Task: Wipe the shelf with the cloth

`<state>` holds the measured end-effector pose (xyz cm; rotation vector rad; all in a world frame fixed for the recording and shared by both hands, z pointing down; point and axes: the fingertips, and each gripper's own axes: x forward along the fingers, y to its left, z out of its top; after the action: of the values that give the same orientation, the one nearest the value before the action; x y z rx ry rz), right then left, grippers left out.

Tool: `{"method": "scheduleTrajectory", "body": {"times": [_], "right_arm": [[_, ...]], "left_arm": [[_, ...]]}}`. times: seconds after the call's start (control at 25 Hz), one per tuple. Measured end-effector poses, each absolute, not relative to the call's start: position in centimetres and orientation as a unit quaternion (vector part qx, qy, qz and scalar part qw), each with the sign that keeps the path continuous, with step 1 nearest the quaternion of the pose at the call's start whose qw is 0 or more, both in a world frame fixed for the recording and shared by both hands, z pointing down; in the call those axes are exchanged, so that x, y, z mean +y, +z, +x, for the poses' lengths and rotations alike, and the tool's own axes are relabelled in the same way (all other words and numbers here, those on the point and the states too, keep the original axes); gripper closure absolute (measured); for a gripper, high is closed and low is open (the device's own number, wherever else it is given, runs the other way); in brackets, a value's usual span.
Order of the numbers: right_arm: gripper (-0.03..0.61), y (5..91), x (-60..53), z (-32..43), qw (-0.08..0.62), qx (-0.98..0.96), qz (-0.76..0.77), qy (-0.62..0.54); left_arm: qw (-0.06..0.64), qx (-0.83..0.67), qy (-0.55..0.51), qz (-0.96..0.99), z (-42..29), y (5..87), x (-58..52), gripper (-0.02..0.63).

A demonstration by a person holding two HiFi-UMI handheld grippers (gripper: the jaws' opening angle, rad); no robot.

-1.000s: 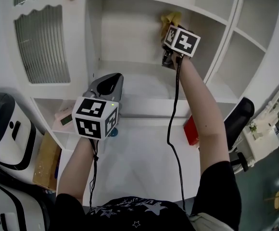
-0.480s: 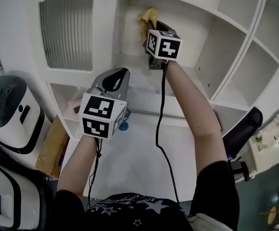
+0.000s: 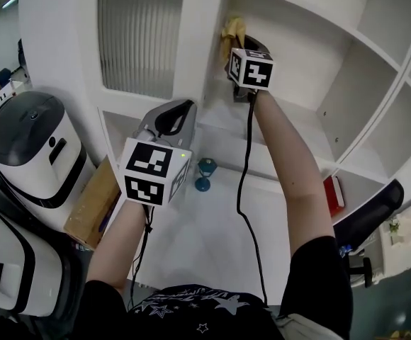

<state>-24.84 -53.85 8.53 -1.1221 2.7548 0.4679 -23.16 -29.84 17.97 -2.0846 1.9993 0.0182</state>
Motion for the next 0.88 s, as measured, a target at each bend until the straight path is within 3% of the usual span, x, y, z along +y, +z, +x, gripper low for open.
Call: {"method": "scheduleTrajectory", "body": {"times": [0.88], "right_arm": [[0.5, 9.1, -57.2, -21.2, 0.042, 0.899, -0.408, 0.154]], "left_arm": [[0.11, 0.672, -0.002, -0.733, -21.3, 19.2, -31.6, 0.61]]}}
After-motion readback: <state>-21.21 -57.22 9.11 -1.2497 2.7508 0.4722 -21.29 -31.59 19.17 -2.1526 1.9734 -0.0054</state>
